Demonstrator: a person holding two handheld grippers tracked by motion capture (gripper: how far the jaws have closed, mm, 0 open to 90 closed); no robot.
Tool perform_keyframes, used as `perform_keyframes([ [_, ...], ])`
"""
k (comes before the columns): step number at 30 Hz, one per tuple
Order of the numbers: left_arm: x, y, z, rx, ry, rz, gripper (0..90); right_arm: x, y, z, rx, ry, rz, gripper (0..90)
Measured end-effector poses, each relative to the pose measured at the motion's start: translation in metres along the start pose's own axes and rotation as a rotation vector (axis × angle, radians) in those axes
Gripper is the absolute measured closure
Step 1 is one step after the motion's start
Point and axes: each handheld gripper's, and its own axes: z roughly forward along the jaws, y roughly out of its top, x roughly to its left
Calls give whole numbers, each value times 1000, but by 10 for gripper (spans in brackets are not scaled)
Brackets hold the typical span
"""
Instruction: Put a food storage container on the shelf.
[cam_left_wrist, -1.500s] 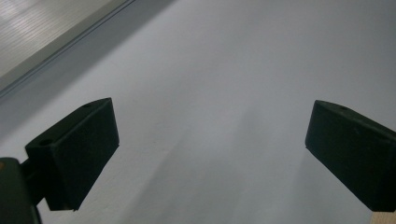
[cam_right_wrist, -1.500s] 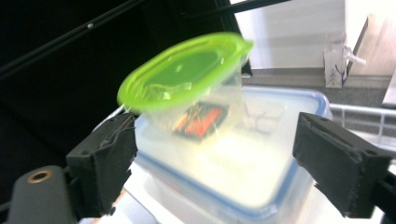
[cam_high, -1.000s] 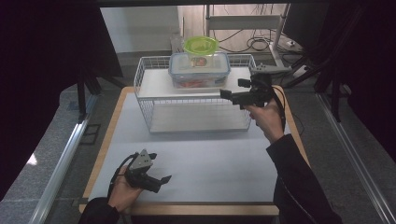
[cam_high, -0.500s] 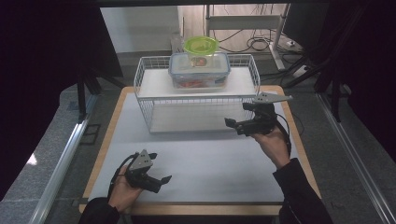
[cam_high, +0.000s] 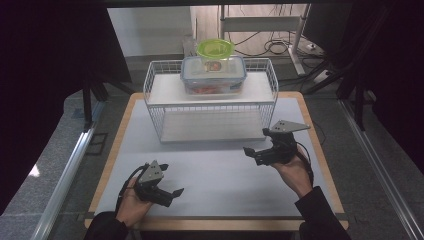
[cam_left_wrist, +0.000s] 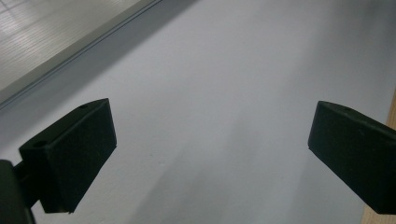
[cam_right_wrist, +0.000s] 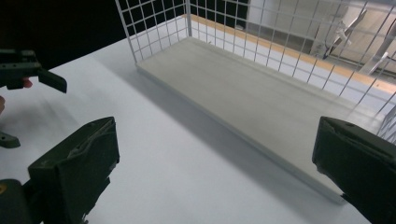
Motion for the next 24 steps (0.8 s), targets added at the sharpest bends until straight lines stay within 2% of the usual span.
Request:
perform_keyframes([
  [9, -1, 0, 0, 2, 2, 3, 10, 3, -23, 2, 26, 2, 6, 2],
  [24, -1, 0, 1, 9, 7, 10, 11, 8, -58, 0, 70, -35, -14, 5],
])
